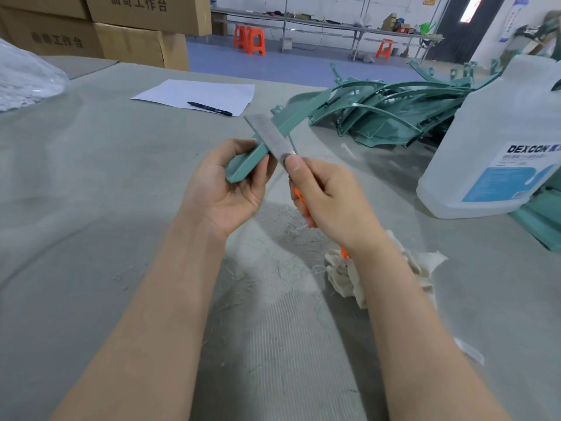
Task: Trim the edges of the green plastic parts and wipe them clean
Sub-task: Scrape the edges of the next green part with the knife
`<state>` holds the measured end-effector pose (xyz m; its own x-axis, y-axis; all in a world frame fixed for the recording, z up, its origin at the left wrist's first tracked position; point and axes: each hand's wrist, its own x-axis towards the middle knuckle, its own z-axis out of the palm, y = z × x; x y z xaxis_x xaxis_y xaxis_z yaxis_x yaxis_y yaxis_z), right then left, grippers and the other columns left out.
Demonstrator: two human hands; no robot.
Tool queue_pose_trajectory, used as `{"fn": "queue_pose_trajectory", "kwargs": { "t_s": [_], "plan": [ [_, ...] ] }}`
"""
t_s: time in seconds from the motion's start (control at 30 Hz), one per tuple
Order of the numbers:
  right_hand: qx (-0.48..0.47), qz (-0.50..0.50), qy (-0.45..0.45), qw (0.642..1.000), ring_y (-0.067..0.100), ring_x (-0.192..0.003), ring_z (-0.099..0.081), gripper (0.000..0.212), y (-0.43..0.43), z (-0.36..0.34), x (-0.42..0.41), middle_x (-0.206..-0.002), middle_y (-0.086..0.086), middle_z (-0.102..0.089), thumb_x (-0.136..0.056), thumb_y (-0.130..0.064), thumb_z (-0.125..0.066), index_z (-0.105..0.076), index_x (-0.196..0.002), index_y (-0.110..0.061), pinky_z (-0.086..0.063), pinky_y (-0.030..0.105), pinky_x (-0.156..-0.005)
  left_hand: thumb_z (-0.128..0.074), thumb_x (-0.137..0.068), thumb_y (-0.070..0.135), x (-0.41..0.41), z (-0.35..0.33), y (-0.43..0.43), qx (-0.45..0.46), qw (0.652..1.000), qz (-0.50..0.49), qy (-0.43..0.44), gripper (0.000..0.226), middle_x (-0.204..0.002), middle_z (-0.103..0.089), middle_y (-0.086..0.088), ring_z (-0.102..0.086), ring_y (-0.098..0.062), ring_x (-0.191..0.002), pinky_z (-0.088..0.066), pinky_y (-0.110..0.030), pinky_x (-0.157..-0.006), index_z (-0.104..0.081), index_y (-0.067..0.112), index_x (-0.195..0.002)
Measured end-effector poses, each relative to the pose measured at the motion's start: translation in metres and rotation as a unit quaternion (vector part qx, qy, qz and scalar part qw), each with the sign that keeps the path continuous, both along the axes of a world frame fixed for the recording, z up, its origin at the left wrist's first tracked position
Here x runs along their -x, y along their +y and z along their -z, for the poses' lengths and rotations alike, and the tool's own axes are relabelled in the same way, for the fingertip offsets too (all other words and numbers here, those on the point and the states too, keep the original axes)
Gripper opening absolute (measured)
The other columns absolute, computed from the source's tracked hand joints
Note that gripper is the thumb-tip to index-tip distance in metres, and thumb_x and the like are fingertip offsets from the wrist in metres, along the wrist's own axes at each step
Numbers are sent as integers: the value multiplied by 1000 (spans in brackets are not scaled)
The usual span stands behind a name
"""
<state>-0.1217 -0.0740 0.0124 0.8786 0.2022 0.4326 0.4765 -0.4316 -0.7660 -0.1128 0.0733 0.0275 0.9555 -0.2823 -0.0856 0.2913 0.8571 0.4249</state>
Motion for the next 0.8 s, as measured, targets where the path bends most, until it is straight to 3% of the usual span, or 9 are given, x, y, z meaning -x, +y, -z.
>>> {"fn": "queue_pose_trajectory", "kwargs": {
  "t_s": [0.1,0.33,0.53,0.67,0.8],
  "plan": [
    [-63,30,-13,997,10,-43,-45,45,-4,-3,0,-49,-6,-47,-103,-36,-43,-48,-62,-18,-40,27,-46,-53,-74,1,1,-1,1,14,1000,20,-5,20,-81,-71,-17,-73,-24,-72,-54,-18,-48,-68,-12,-75],
    [-113,98,-20,989,13,-43,-44,49,-11,-4,-4,-50,-2,-46,-104,-36,-39,-44,-60,-15,-39,27,-45,-53,-73,-2,2,-2,-1,19,999,33,-6,22,-90,-71,-17,-73,-26,-77,-55,-19,-49,-66,-9,-89],
    [-30,39,-18,999,12,-45,-45,46,-3,-2,0,-50,-4,-48,-103,-36,-42,-47,-60,-19,-43,36,-50,-53,-74,1,1,-2,-2,15,1000,25,1,17,-78,-70,-17,-72,-23,-68,-54,-18,-47,-66,-9,-77],
    [15,14,-9,1000,22,-49,-47,49,4,0,2,-56,17,-52,-101,-38,-45,-50,-66,-5,-47,44,-54,-53,-72,6,-1,-1,-3,-2,1000,1,-3,24,-74,-69,-15,-68,-18,-58,-53,-16,-47,-65,-9,-86],
    [60,-34,-1,998,28,-52,-50,49,9,0,6,-58,20,-54,-100,-38,-48,-51,-66,-2,-48,45,-55,-53,-70,1,-1,-1,-2,25,999,-36,11,20,-76,-70,-19,-71,-24,-60,-54,-22,-47,-68,-11,-66]
  ]
}}
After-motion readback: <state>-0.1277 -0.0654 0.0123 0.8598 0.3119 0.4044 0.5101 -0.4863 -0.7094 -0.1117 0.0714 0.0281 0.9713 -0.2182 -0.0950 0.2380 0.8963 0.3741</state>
